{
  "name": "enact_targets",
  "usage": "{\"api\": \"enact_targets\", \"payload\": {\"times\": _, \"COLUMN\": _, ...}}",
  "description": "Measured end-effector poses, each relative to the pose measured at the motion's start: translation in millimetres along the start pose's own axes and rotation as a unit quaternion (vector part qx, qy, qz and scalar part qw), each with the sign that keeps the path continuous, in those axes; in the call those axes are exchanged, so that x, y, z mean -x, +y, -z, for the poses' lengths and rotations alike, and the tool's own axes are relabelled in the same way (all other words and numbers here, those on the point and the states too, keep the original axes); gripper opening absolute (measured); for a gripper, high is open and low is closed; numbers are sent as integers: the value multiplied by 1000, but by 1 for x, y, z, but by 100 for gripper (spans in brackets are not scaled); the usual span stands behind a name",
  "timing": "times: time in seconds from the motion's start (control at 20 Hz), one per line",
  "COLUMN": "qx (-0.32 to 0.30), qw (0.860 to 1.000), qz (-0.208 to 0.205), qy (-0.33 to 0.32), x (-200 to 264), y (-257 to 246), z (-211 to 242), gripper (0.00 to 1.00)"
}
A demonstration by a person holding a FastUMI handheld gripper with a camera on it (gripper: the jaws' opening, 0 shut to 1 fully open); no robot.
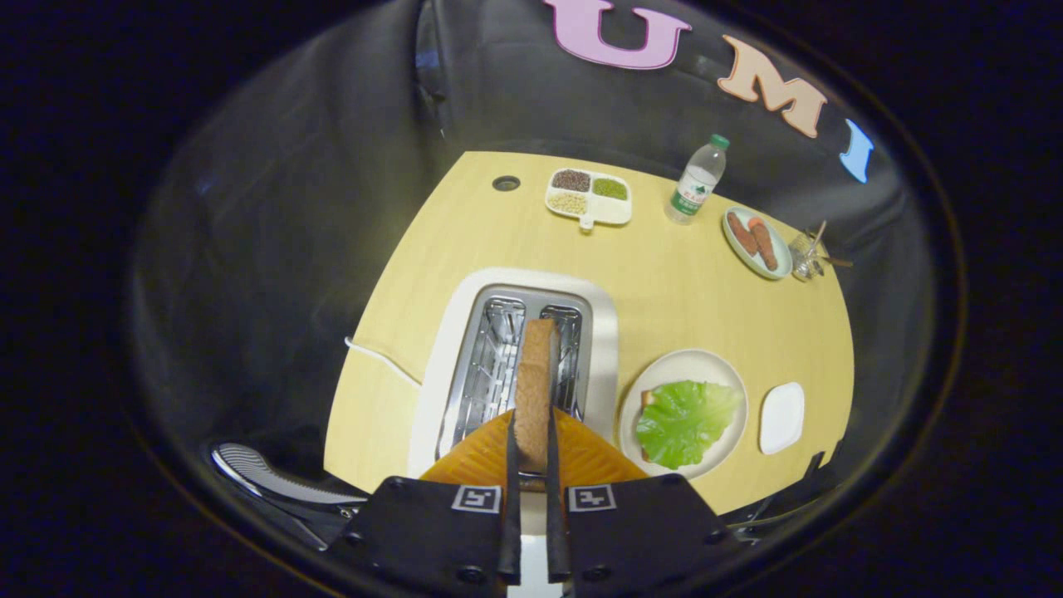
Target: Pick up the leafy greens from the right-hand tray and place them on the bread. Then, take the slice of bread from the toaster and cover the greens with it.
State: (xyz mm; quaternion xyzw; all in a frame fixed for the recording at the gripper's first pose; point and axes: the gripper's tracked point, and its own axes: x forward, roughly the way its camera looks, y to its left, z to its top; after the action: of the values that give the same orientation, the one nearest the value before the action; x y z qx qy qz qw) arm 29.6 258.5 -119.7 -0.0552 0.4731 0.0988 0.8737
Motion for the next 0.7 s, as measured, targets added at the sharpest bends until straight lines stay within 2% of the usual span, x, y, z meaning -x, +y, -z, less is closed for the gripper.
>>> {"api": "enact_targets", "payload": {"times": 0.3, "qx": -2, "qw": 1000, "qz": -19, "qy": 17, "x": 23, "y": -12, "z": 0, "gripper": 16}}
{"api": "enact_targets", "payload": {"times": 0.7, "qx": -29, "qw": 998, "qz": -57, "qy": -14, "x": 84, "y": -39, "z": -23, "gripper": 15}}
